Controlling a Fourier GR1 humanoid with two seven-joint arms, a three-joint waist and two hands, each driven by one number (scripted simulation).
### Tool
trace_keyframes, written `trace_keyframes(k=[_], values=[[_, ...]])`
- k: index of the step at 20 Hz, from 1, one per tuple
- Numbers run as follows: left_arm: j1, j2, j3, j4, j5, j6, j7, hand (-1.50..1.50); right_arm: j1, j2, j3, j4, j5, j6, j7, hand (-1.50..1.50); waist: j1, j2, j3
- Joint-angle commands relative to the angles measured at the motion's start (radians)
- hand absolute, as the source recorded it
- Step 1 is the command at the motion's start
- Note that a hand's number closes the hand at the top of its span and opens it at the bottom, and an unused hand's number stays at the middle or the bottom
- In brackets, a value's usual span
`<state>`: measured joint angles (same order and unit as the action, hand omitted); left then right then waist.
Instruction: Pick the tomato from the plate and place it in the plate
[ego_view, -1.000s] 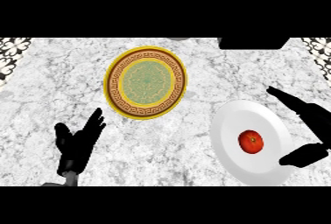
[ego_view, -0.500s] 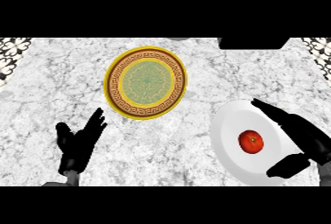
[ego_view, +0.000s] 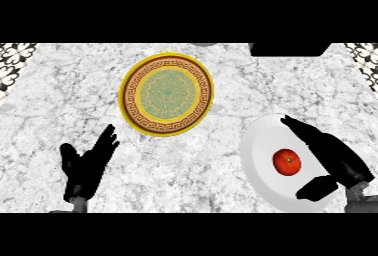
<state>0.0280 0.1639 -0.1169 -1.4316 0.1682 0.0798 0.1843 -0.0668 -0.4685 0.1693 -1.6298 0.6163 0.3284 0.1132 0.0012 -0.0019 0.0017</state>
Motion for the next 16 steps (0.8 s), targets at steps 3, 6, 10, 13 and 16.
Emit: trace_keyframes(k=[3, 6, 10, 13, 16], values=[[0.057, -0.037, -0.040, -0.124, -0.042, 0.034, 0.090, 0.00, -0.039, 0.055, -0.019, 0.126, 0.087, -0.022, -0.044, -1.50, 0.004, 0.002, -0.001], [-0.032, -0.049, 0.015, 0.029, -0.035, -0.008, 0.008, 0.00, -0.059, 0.081, -0.006, 0.148, 0.129, 0.008, -0.046, -1.50, 0.001, 0.002, -0.002], [-0.052, 0.017, 0.096, 0.061, 0.026, -0.095, 0.022, 0.00, -0.059, 0.093, -0.006, 0.220, 0.163, -0.019, -0.106, -1.50, 0.001, 0.003, -0.002], [0.046, -0.020, 0.021, -0.103, -0.018, -0.045, 0.079, 0.00, -0.033, 0.083, 0.057, 0.145, 0.218, 0.039, -0.072, 1.50, 0.004, 0.000, -0.002], [0.001, -0.031, 0.058, -0.011, -0.027, -0.046, 0.038, 0.00, -0.085, 0.057, 0.017, 0.275, 0.255, -0.025, -0.223, 1.50, 0.002, 0.002, -0.002]])
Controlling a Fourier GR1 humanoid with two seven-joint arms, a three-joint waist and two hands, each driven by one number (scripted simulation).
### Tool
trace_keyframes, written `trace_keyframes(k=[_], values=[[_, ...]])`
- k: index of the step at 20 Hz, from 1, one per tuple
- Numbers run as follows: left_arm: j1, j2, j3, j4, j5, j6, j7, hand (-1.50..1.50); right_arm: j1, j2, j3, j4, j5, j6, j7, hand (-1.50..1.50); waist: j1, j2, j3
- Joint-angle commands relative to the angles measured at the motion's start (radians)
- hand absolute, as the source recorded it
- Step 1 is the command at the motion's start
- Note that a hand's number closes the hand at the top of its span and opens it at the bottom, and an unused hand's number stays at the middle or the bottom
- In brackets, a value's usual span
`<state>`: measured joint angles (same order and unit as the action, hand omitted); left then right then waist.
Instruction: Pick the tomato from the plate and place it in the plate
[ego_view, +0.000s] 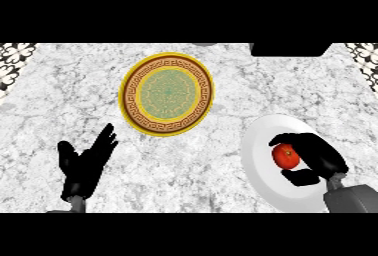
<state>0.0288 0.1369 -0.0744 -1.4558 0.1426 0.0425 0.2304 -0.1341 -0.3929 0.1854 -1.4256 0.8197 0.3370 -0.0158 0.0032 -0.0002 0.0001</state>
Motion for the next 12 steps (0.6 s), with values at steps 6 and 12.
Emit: trace_keyframes(k=[6, 12], values=[[-0.042, -0.041, 0.003, 0.036, -0.053, 0.019, 0.008, 0.00, -0.063, 0.077, 0.006, 0.120, 0.141, -0.121, -0.082, 1.50, -0.001, 0.000, 0.000], [0.024, -0.034, 0.004, -0.011, -0.037, -0.001, -0.004, 0.00, -0.003, 0.253, 0.058, -0.087, 0.182, -0.236, 0.087, 1.50, -0.003, -0.005, -0.001]])
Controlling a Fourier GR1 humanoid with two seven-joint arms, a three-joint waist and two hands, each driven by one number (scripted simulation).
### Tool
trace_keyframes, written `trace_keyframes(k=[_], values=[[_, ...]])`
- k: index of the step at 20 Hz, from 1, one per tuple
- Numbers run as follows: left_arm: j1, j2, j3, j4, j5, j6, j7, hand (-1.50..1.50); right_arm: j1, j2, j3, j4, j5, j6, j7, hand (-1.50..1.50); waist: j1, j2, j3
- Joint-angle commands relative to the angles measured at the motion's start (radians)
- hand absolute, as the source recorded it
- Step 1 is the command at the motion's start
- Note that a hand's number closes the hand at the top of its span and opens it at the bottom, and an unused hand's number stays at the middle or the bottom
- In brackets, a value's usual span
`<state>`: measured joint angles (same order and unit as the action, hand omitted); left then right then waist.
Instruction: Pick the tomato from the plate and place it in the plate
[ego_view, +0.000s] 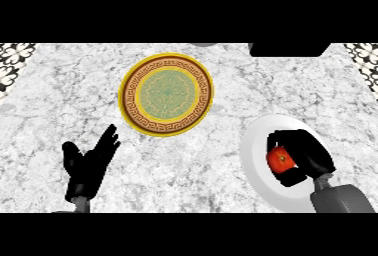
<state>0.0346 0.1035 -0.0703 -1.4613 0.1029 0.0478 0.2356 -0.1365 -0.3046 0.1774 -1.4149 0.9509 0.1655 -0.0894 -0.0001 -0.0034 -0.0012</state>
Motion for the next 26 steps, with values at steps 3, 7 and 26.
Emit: trace_keyframes(k=[3, 7, 26], values=[[-0.031, -0.008, -0.033, 0.005, -0.015, -0.013, 0.010, 0.00, -0.088, 0.295, 0.192, -0.069, 0.085, -0.148, 0.359, 1.50, 0.056, 0.000, -0.001], [-0.028, -0.011, -0.045, 0.013, -0.009, -0.033, 0.008, 0.00, -0.155, 0.301, 0.243, -0.087, 0.098, -0.261, 0.474, 1.50, 0.107, -0.003, -0.001], [-0.099, -0.032, -0.077, 0.039, -0.026, -0.040, 0.031, 0.00, -0.492, 0.304, 0.402, -0.018, 0.334, -0.868, 1.298, 1.50, 0.140, 0.012, -0.001]])
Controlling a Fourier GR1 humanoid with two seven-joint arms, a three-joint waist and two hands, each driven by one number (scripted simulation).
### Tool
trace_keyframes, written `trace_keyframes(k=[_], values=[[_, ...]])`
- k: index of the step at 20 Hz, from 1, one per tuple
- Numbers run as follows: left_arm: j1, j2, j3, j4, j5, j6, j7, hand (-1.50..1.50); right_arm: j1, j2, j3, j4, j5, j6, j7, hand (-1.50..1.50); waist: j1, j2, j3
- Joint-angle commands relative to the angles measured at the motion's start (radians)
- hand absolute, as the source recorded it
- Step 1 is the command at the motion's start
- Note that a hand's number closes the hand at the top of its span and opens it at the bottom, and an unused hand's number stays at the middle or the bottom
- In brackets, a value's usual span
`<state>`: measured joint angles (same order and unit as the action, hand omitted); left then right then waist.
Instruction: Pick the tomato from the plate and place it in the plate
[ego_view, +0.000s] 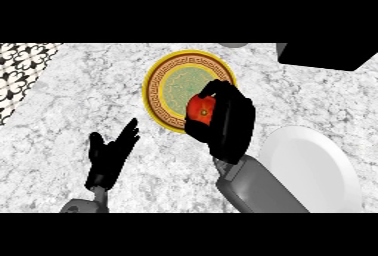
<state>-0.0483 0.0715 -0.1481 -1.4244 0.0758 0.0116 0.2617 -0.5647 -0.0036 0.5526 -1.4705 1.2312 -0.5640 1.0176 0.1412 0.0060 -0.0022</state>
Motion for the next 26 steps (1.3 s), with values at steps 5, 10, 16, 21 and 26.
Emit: trace_keyframes(k=[5, 10, 16, 21, 26], values=[[-0.007, -0.010, 0.000, 0.028, -0.011, 0.013, -0.009, 0.00, -0.127, 0.003, 0.008, 0.165, 0.158, -0.185, 0.276, 1.50, -0.016, 0.008, 0.000], [-0.013, 0.012, 0.027, 0.030, 0.000, 0.002, -0.019, 0.00, -0.168, 0.003, -0.056, 0.255, 0.258, -0.236, 0.328, 1.50, -0.029, 0.010, 0.001], [0.000, -0.003, 0.018, 0.017, -0.006, 0.013, -0.031, 0.00, -0.216, 0.003, -0.150, 0.427, 0.263, -0.342, 0.309, 1.50, -0.032, 0.019, 0.003], [0.006, -0.001, 0.017, 0.000, -0.007, 0.015, -0.021, 0.00, -0.264, 0.003, -0.188, 0.541, 0.250, -0.426, 0.298, 1.50, -0.028, 0.019, 0.004], [-0.020, -0.010, 0.024, 0.019, 0.001, 0.011, -0.028, 0.00, -0.262, 0.003, -0.258, 0.697, 0.049, -0.294, 0.258, -1.50, -0.015, 0.031, 0.004]])
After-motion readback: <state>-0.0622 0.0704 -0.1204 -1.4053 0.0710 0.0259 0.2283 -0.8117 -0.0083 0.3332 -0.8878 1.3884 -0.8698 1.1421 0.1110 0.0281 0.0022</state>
